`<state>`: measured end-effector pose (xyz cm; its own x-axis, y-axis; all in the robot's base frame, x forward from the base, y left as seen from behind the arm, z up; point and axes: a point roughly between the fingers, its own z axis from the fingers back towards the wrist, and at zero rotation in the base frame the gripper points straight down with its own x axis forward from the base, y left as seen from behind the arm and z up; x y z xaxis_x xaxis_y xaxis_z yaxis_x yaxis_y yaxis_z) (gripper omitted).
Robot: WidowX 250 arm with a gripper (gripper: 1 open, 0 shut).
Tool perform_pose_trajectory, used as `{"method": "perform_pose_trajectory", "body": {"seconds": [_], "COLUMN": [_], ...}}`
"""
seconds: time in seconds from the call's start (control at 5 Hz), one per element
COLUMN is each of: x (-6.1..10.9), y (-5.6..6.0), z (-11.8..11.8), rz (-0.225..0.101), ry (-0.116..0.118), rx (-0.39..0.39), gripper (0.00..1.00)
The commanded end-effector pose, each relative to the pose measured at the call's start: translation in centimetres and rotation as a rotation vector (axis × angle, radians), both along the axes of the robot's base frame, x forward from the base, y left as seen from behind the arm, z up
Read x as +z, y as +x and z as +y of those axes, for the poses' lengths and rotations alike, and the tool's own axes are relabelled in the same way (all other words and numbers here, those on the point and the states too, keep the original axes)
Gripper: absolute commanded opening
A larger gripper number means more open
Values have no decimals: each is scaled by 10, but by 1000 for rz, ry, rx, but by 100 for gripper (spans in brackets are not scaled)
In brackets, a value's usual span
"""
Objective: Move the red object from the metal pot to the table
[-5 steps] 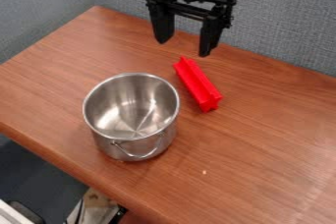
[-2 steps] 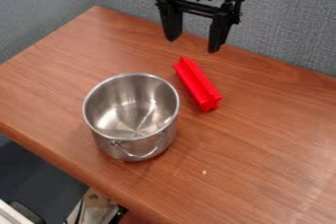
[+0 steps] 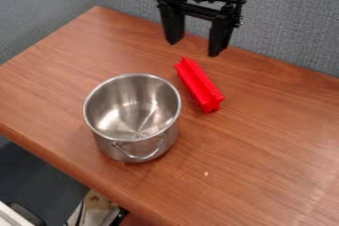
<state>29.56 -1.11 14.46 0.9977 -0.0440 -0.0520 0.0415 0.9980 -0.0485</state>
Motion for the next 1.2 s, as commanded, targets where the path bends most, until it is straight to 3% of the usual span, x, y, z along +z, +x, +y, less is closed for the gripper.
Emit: {"method": "perform_pose_trajectory", "body": {"seconds": [0.0,0.2,0.6,0.8,1.0], "x": [20,22,11,20,29], "y": [-12,-18,-6,-4,0], "z": [9,14,33,38,33], "rz": [-57,-59,-71,-64,-68], "ry": [0,-8,-13,11,20], "rx": [7,13,-59,-180,-248], "gripper": [100,100,100,100,100]}}
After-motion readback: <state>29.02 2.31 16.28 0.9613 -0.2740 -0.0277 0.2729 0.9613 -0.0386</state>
